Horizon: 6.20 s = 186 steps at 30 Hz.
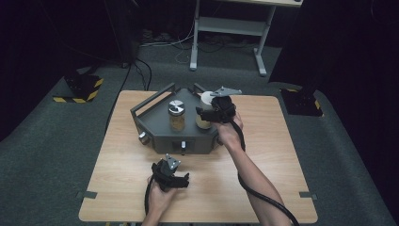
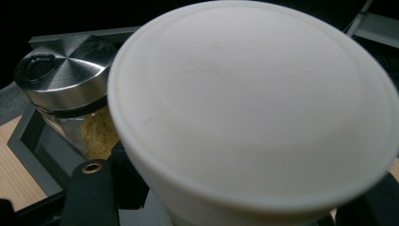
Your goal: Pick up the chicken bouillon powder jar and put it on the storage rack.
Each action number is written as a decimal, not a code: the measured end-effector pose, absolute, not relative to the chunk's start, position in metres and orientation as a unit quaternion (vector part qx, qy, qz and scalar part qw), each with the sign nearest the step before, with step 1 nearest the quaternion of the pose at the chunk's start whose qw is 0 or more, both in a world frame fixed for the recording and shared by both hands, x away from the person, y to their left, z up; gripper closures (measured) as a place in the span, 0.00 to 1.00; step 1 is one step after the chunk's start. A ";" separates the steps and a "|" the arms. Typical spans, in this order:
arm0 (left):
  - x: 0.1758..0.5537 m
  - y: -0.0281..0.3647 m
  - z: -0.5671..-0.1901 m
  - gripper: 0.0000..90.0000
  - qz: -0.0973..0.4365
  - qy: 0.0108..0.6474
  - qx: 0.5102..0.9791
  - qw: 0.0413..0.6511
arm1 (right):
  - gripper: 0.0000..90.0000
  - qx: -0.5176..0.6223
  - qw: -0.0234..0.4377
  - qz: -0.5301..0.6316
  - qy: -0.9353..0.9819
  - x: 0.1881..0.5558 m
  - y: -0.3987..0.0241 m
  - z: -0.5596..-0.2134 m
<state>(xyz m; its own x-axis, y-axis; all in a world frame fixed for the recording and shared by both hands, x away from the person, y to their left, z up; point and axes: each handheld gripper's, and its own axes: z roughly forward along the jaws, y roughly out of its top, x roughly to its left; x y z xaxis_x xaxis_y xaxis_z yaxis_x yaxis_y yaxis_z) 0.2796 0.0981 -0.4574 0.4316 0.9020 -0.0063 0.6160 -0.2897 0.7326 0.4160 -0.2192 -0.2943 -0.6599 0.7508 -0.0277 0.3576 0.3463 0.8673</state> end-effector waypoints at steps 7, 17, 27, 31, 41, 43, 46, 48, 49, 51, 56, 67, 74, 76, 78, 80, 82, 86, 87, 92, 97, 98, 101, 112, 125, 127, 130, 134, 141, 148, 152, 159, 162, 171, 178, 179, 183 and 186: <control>0.280 0.098 -0.457 0.03 0.210 0.489 0.775 0.340 | 0.37 0.342 0.222 0.445 0.797 0.419 -0.212 -0.294; 0.280 0.098 -0.458 0.03 0.211 0.490 0.775 0.340 | 0.37 0.342 0.222 0.436 0.803 0.424 -0.205 -0.293; 0.280 0.098 -0.457 0.03 0.211 0.489 0.775 0.339 | 0.37 0.337 0.225 0.432 0.806 0.424 -0.203 -0.295; 0.279 0.098 -0.457 0.04 0.211 0.490 0.774 0.339 | 0.37 0.335 0.221 0.436 0.805 0.426 -0.206 -0.297; 0.279 0.098 -0.457 0.04 0.211 0.490 0.774 0.340 | 0.37 0.336 0.218 0.440 0.804 0.426 -0.207 -0.299; 0.279 0.098 -0.457 0.04 0.211 0.490 0.774 0.339 | 0.37 0.336 0.217 0.440 0.804 0.426 -0.208 -0.299; 0.279 0.098 -0.457 0.04 0.212 0.491 0.774 0.340 | 0.37 0.336 0.216 0.439 0.804 0.427 -0.207 -0.298; 0.279 0.098 -0.457 0.04 0.212 0.490 0.774 0.339 | 0.36 0.337 0.216 0.439 0.804 0.427 -0.207 -0.298; 0.279 0.098 -0.457 0.04 0.212 0.490 0.774 0.339 | 0.36 0.337 0.218 0.437 0.805 0.426 -0.206 -0.298; 0.279 0.098 -0.457 0.04 0.212 0.491 0.774 0.340 | 0.36 0.334 0.225 0.432 0.807 0.424 -0.203 -0.297; 0.279 0.098 -0.457 0.04 0.212 0.491 0.774 0.339 | 0.34 0.338 0.224 0.434 0.805 0.424 -0.204 -0.297; 0.279 0.098 -0.457 0.04 0.212 0.491 0.774 0.339 | 0.16 0.338 0.222 0.434 0.805 0.423 -0.206 -0.299; 0.279 0.098 -0.458 0.04 0.212 0.491 0.774 0.340 | 0.11 0.337 0.221 0.444 0.800 0.419 -0.212 -0.300; 0.279 0.098 -0.458 0.04 0.212 0.491 0.774 0.340 | 0.11 0.337 0.221 0.447 0.799 0.417 -0.216 -0.301; 0.279 0.098 -0.458 0.04 0.212 0.491 0.774 0.340 | 0.11 0.337 0.221 0.449 0.797 0.415 -0.218 -0.302; 0.279 0.098 -0.458 0.04 0.212 0.491 0.774 0.340 | 0.11 0.337 0.219 0.454 0.795 0.413 -0.223 -0.304; 0.279 0.098 -0.458 0.04 0.212 0.491 0.774 0.340 | 0.11 0.336 0.220 0.454 0.796 0.412 -0.225 -0.306; 0.279 0.098 -0.458 0.04 0.212 0.491 0.774 0.340 | 0.11 0.331 0.219 0.455 0.797 0.409 -0.229 -0.308; 0.279 0.098 -0.458 0.04 0.212 0.491 0.774 0.340 | 0.11 0.329 0.219 0.456 0.797 0.407 -0.230 -0.308; 0.279 0.098 -0.458 0.04 0.212 0.491 0.774 0.340 | 0.11 0.324 0.222 0.466 0.793 0.399 -0.239 -0.309; 0.279 0.098 -0.458 0.04 0.212 0.491 0.774 0.340 | 0.10 0.322 0.229 0.473 0.788 0.386 -0.252 -0.313; 0.279 0.098 -0.458 0.04 0.212 0.491 0.774 0.340 | 0.10 0.322 0.228 0.473 0.788 0.385 -0.254 -0.313; 0.279 0.098 -0.458 0.04 0.212 0.491 0.774 0.340 | 0.10 0.325 0.226 0.478 0.784 0.380 -0.263 -0.316; 0.279 0.098 -0.458 0.04 0.212 0.491 0.774 0.340 | 0.10 0.326 0.225 0.488 0.778 0.361 -0.291 -0.328; 0.279 0.098 -0.458 0.04 0.212 0.491 0.774 0.340 | 0.10 0.349 0.222 0.495 0.764 0.338 -0.328 -0.352; 0.279 0.098 -0.458 0.04 0.212 0.491 0.774 0.340 | 0.10 0.357 0.221 0.493 0.762 0.334 -0.334 -0.357; 0.279 0.098 -0.458 0.04 0.212 0.491 0.774 0.340 | 0.10 0.370 0.219 0.491 0.758 0.330 -0.342 -0.366; 0.279 0.098 -0.458 0.04 0.212 0.491 0.774 0.340 | 0.10 0.385 0.218 0.486 0.753 0.325 -0.352 -0.377; 0.279 0.098 -0.458 0.04 0.212 0.491 0.773 0.340 | 0.11 0.417 0.222 0.468 0.747 0.316 -0.365 -0.400; 0.279 0.098 -0.458 0.04 0.212 0.491 0.773 0.340 | 0.12 0.456 0.221 0.447 0.738 0.310 -0.378 -0.427; 0.279 0.098 -0.458 0.04 0.212 0.491 0.773 0.340 | 0.12 0.473 0.224 0.441 0.729 0.303 -0.382 -0.442; 0.279 0.098 -0.458 0.04 0.212 0.491 0.773 0.340 | 0.12 0.498 0.229 0.441 0.711 0.289 -0.390 -0.461; 0.279 0.098 -0.458 0.04 0.212 0.491 0.773 0.340 | 0.12 0.506 0.228 0.442 0.705 0.286 -0.393 -0.465; 0.279 0.098 -0.458 0.05 0.213 0.492 0.773 0.340 | 0.13 0.509 0.228 0.444 0.701 0.282 -0.396 -0.471; 0.279 0.098 -0.458 0.05 0.213 0.493 0.772 0.340 | 0.12 0.527 0.212 0.465 0.680 0.281 -0.406 -0.475; 0.279 0.098 -0.458 0.05 0.213 0.493 0.772 0.340 | 0.12 0.528 0.210 0.467 0.677 0.280 -0.407 -0.476; 0.279 0.098 -0.458 0.05 0.214 0.494 0.772 0.340 | 0.12 0.532 0.206 0.472 0.672 0.279 -0.410 -0.477; 0.279 0.098 -0.458 0.05 0.213 0.494 0.771 0.339 | 0.12 0.533 0.205 0.471 0.672 0.279 -0.409 -0.476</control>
<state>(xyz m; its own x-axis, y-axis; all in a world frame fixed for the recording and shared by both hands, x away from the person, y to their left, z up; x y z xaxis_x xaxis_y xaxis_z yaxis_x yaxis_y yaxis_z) 0.2787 0.0976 -0.4577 0.4207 0.9072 -0.0061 0.6175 -0.2814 0.7346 0.2792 -0.4090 -0.4764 -0.3472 0.9103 0.2256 0.5233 -0.0115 0.8521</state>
